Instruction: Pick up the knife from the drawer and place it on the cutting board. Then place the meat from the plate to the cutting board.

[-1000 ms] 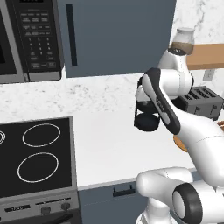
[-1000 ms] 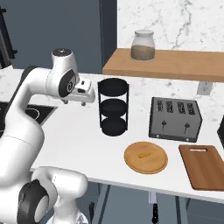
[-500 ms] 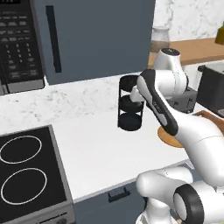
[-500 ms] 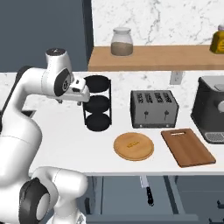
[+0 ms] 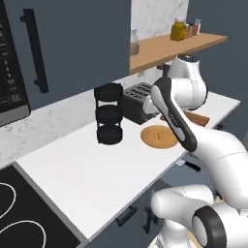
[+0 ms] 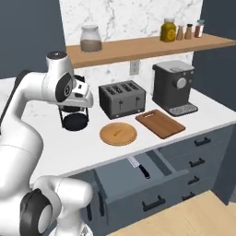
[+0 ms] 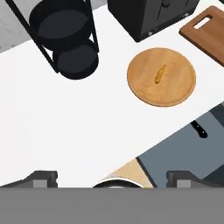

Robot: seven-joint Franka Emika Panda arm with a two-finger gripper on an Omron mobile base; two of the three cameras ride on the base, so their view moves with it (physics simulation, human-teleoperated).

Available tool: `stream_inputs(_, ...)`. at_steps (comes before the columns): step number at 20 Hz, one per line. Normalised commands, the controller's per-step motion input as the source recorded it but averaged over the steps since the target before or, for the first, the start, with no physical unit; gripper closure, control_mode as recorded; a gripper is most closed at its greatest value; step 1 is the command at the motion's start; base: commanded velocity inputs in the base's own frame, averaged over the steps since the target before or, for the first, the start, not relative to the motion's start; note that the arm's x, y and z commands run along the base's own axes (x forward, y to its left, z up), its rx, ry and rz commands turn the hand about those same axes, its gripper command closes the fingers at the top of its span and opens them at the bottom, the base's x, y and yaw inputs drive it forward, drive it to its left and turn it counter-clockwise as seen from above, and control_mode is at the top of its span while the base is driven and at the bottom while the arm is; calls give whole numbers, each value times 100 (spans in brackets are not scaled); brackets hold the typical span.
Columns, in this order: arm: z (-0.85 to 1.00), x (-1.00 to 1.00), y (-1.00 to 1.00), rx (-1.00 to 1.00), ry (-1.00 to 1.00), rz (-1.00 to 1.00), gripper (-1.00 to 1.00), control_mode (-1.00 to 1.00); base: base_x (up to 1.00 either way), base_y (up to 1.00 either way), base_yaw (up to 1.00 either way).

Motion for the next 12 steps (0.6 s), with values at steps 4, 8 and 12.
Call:
stream_inputs(4, 0, 0, 0, 0, 0, 0, -100, 100, 0, 7, -48)
stream_inputs(8, 0, 0, 0, 0, 0, 0, -100, 100, 2, -4, -35)
stream_inputs(12, 0, 0, 0, 0, 0, 0, -100, 100, 26, 0, -31)
